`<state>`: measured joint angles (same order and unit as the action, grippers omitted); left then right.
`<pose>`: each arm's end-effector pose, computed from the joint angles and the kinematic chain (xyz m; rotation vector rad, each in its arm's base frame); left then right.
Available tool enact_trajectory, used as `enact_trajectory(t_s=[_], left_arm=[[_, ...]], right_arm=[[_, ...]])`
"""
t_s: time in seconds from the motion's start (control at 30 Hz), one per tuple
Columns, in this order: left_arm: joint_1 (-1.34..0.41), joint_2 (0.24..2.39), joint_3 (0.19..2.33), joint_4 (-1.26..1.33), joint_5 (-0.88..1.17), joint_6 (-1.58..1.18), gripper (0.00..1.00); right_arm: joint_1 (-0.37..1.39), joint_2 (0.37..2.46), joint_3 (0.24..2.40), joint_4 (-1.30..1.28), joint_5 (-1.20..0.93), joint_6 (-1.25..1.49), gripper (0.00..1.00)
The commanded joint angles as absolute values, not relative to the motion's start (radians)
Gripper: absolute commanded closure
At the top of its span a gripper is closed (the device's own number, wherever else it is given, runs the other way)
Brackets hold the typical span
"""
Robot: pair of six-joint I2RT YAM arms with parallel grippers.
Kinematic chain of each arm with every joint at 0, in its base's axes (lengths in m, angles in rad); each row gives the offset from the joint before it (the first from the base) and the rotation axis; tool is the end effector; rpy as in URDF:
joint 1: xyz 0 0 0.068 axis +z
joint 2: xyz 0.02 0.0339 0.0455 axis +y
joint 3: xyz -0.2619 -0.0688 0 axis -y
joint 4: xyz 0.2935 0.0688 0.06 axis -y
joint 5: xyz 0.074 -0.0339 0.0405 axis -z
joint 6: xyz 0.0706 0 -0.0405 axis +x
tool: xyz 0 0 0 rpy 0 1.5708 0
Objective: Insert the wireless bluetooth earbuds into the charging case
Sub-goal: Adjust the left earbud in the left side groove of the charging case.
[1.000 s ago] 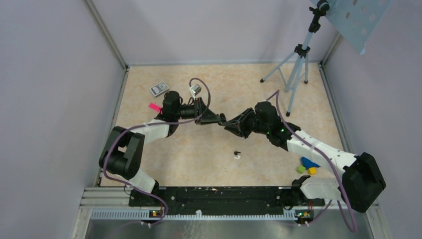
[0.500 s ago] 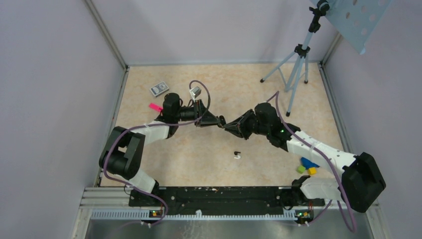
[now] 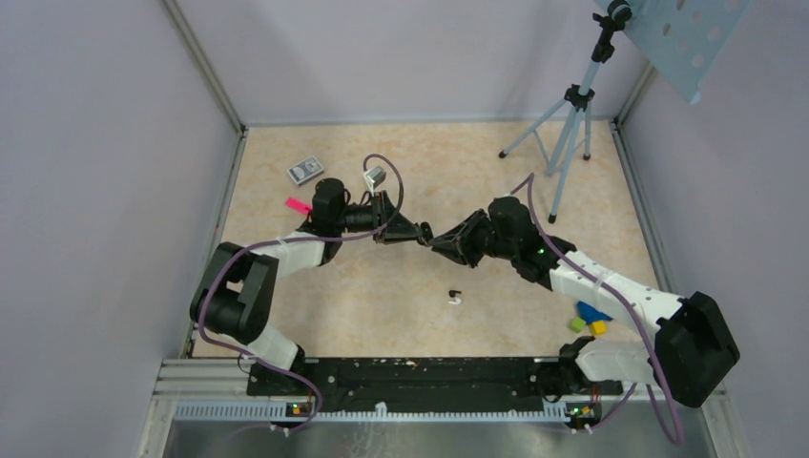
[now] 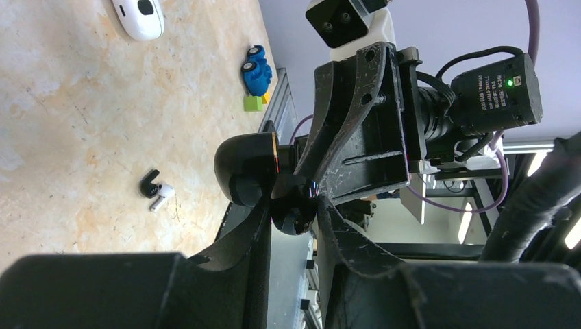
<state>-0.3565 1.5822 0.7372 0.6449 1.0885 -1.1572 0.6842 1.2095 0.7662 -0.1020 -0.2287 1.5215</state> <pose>0.3224 -0.1868 0.1745 0.1277 2.1576 -1.9398 0.2536 0.2275 0.2128 0.8734 2.3628 1.3933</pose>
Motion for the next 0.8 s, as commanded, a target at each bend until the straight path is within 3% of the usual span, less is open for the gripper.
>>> enact_trajectory(t_s=[0.0,0.77], left_arm=[[-0.362,1.582,0.735,0.698,1.124,-1.152,1.00],[-0.374,1.574,0.733,0.609,1.146,-1.079,1.00]], right_arm=[[0.678,1.210,0.798,-0.111,-0.213,1.491,0.80],[0.678,1.216,0.854,-0.160,-0.186,1.346,0.83]])
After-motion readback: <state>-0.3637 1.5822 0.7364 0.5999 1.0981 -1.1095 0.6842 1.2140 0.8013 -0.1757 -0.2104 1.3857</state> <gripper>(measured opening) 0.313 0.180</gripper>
